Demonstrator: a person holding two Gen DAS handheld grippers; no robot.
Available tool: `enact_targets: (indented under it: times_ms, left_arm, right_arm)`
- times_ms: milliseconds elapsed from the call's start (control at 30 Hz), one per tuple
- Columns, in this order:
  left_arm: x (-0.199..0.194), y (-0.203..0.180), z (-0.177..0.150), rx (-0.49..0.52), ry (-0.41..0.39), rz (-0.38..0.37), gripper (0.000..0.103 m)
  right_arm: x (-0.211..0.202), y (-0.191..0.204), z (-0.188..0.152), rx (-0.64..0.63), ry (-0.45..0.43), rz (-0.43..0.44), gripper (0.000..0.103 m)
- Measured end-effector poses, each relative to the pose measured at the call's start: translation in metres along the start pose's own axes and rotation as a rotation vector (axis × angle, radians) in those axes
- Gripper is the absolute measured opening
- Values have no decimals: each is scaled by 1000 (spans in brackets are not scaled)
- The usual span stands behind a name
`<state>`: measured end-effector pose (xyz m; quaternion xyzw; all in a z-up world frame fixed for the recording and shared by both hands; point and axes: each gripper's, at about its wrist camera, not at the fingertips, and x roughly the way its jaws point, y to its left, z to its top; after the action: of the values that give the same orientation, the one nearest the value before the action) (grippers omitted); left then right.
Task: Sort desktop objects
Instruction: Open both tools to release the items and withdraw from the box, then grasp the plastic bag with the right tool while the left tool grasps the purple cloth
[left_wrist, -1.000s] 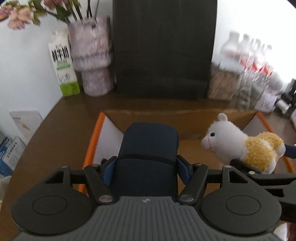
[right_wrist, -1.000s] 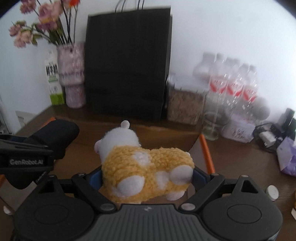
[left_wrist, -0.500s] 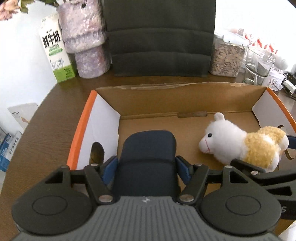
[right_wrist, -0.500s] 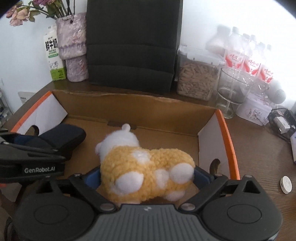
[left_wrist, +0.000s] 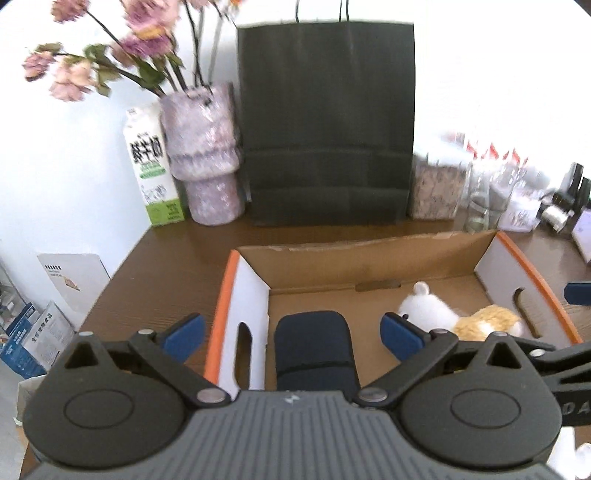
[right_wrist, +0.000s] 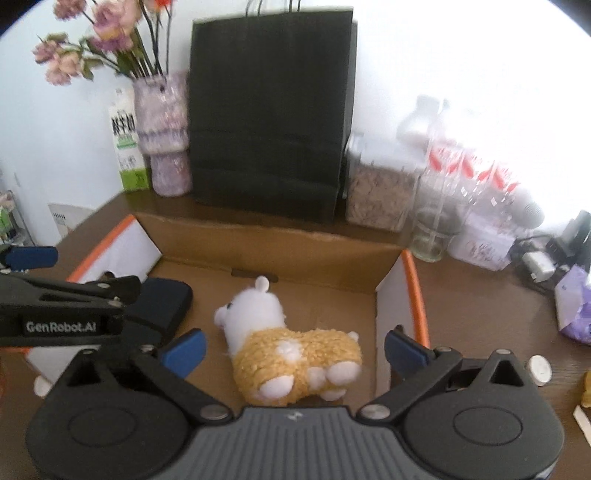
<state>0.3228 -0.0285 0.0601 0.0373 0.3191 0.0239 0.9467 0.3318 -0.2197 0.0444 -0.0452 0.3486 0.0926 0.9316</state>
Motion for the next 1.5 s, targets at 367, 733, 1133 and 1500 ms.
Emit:
enact_targets:
  times_ms: [367,733,1133,1500]
  left_arm:
    - [-105,40,-63,-25,-149,-65,103]
    - [-143,69,-160,-105,-109,-29,103]
    - [-145,77,-211,-145,-38,-17,103]
    - [-140,76,-212,-142,-29,-27,103]
  right_arm:
    - [-121,4,-75,-17,-178,45,103]
    - [-166,23,-178,21,-141,67,103]
    - [-143,58,-218,-1,-88,96,103]
    - [-127,71,-216,-31,-60,104,67]
